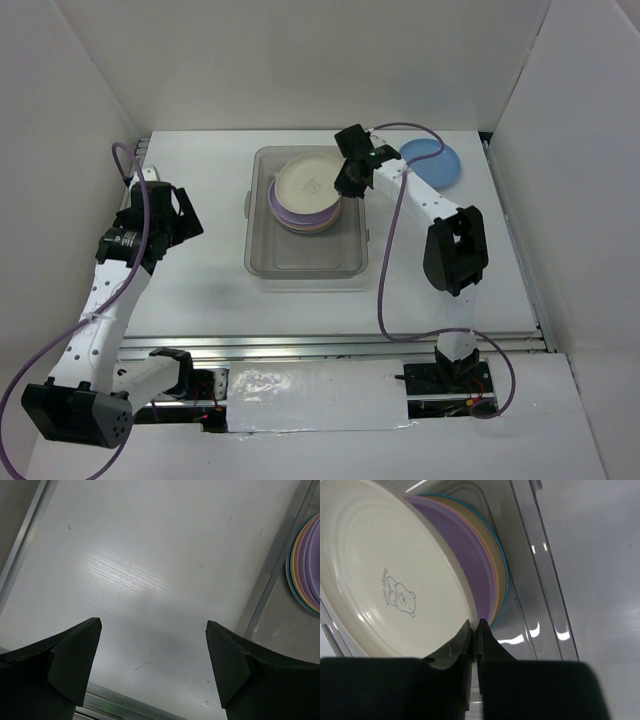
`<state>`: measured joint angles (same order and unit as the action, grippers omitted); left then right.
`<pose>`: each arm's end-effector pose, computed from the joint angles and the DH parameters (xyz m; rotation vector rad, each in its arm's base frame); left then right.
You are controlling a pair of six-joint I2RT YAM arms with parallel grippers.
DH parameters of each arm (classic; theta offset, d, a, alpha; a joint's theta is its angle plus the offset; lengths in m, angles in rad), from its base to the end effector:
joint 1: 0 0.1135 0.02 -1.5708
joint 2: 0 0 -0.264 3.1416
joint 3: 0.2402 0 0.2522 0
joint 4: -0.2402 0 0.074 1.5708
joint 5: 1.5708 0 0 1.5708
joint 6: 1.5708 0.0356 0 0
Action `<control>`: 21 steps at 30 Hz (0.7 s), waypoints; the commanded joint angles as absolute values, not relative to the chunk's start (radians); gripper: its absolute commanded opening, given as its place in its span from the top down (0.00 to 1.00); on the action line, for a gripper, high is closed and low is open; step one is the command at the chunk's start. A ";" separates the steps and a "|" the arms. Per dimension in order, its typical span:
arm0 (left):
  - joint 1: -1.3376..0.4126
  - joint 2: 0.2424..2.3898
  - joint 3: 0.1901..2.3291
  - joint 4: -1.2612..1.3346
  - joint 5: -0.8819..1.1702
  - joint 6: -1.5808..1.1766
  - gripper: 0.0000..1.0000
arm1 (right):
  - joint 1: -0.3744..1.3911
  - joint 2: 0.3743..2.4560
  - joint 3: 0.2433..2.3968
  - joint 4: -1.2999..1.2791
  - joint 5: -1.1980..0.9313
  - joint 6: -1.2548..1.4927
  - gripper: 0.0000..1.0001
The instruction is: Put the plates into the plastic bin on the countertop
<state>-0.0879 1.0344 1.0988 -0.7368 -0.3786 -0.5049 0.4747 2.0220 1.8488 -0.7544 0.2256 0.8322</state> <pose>0.2098 -0.0053 0.3494 -0.6483 2.0913 0.0925 0.4056 0.1995 0.2810 0.5341 2.4284 0.2798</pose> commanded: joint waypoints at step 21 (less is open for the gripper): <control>-0.084 1.035 1.095 -0.699 -0.339 -0.500 0.01 | 0.040 1.788 1.692 -0.687 0.126 0.767 0.00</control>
<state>-0.0872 1.0412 1.0969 -0.7315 -0.3542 -0.5034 0.1028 1.6764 1.6825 -0.6186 0.0540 0.7830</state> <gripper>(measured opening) 0.993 0.997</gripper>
